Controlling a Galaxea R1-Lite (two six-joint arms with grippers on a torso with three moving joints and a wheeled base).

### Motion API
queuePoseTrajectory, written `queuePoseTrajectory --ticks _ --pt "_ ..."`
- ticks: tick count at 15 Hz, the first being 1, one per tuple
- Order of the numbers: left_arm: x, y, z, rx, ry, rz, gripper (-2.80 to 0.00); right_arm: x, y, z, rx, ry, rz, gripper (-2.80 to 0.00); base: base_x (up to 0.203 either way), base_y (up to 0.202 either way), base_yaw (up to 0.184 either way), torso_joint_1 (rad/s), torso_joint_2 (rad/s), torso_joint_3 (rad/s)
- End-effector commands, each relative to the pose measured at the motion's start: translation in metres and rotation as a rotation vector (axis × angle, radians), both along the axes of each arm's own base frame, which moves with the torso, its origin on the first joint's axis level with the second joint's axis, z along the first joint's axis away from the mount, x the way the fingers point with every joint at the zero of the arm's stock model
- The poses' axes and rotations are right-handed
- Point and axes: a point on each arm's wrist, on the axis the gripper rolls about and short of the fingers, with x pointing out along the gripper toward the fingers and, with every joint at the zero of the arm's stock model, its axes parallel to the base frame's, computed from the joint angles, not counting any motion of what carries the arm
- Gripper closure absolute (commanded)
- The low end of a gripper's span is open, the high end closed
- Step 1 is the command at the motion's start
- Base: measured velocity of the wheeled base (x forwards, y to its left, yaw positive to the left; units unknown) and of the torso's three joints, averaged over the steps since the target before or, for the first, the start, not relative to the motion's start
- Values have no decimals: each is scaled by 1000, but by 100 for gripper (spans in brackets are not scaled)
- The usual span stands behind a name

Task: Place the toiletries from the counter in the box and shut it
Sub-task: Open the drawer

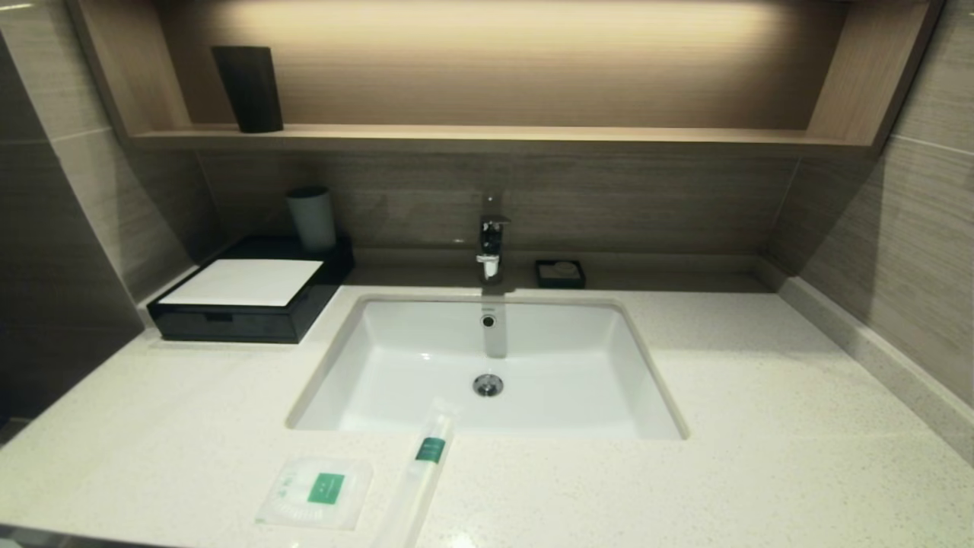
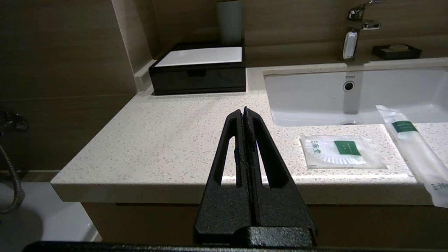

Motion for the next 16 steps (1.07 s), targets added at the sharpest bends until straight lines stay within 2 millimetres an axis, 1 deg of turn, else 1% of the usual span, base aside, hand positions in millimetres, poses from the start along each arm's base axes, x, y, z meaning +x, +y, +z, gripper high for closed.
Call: queuePoseTrajectory --ticks 1,4,5,6,8,9,10,12,16 --pt "-11 0 19 1 -29 -4 0 0 0 0 0 -1 0 0 0 0 0 0 0 0" --pt "-33 -1 46 5 -24 -27 0 0 0 0 0 -2 0 0 0 0 0 0 0 0" --pt "-32 -1 56 3 -12 -26 0 0 0 0 1 0 1 0 0 0 0 0 0 0" --pt "-24 -1 71 -5 18 -21 0 0 0 0 1 -1 0 0 0 0 0 0 0 0" --pt "-2 0 101 -43 73 -1 0 0 0 0 2 -1 0 0 0 0 0 0 0 0" --pt "13 0 113 -60 101 7 0 0 0 0 2 0 1 0 0 0 0 0 0 0" --pt "26 1 120 -72 125 13 0 0 0 0 2 0 0 0 0 0 0 0 0 0" --pt "55 1 128 -90 195 20 0 0 0 0 2 0 0 0 0 0 0 0 0 0" --pt "102 1 132 -122 286 24 0 0 0 0 3 0 0 0 0 0 0 0 0 0"
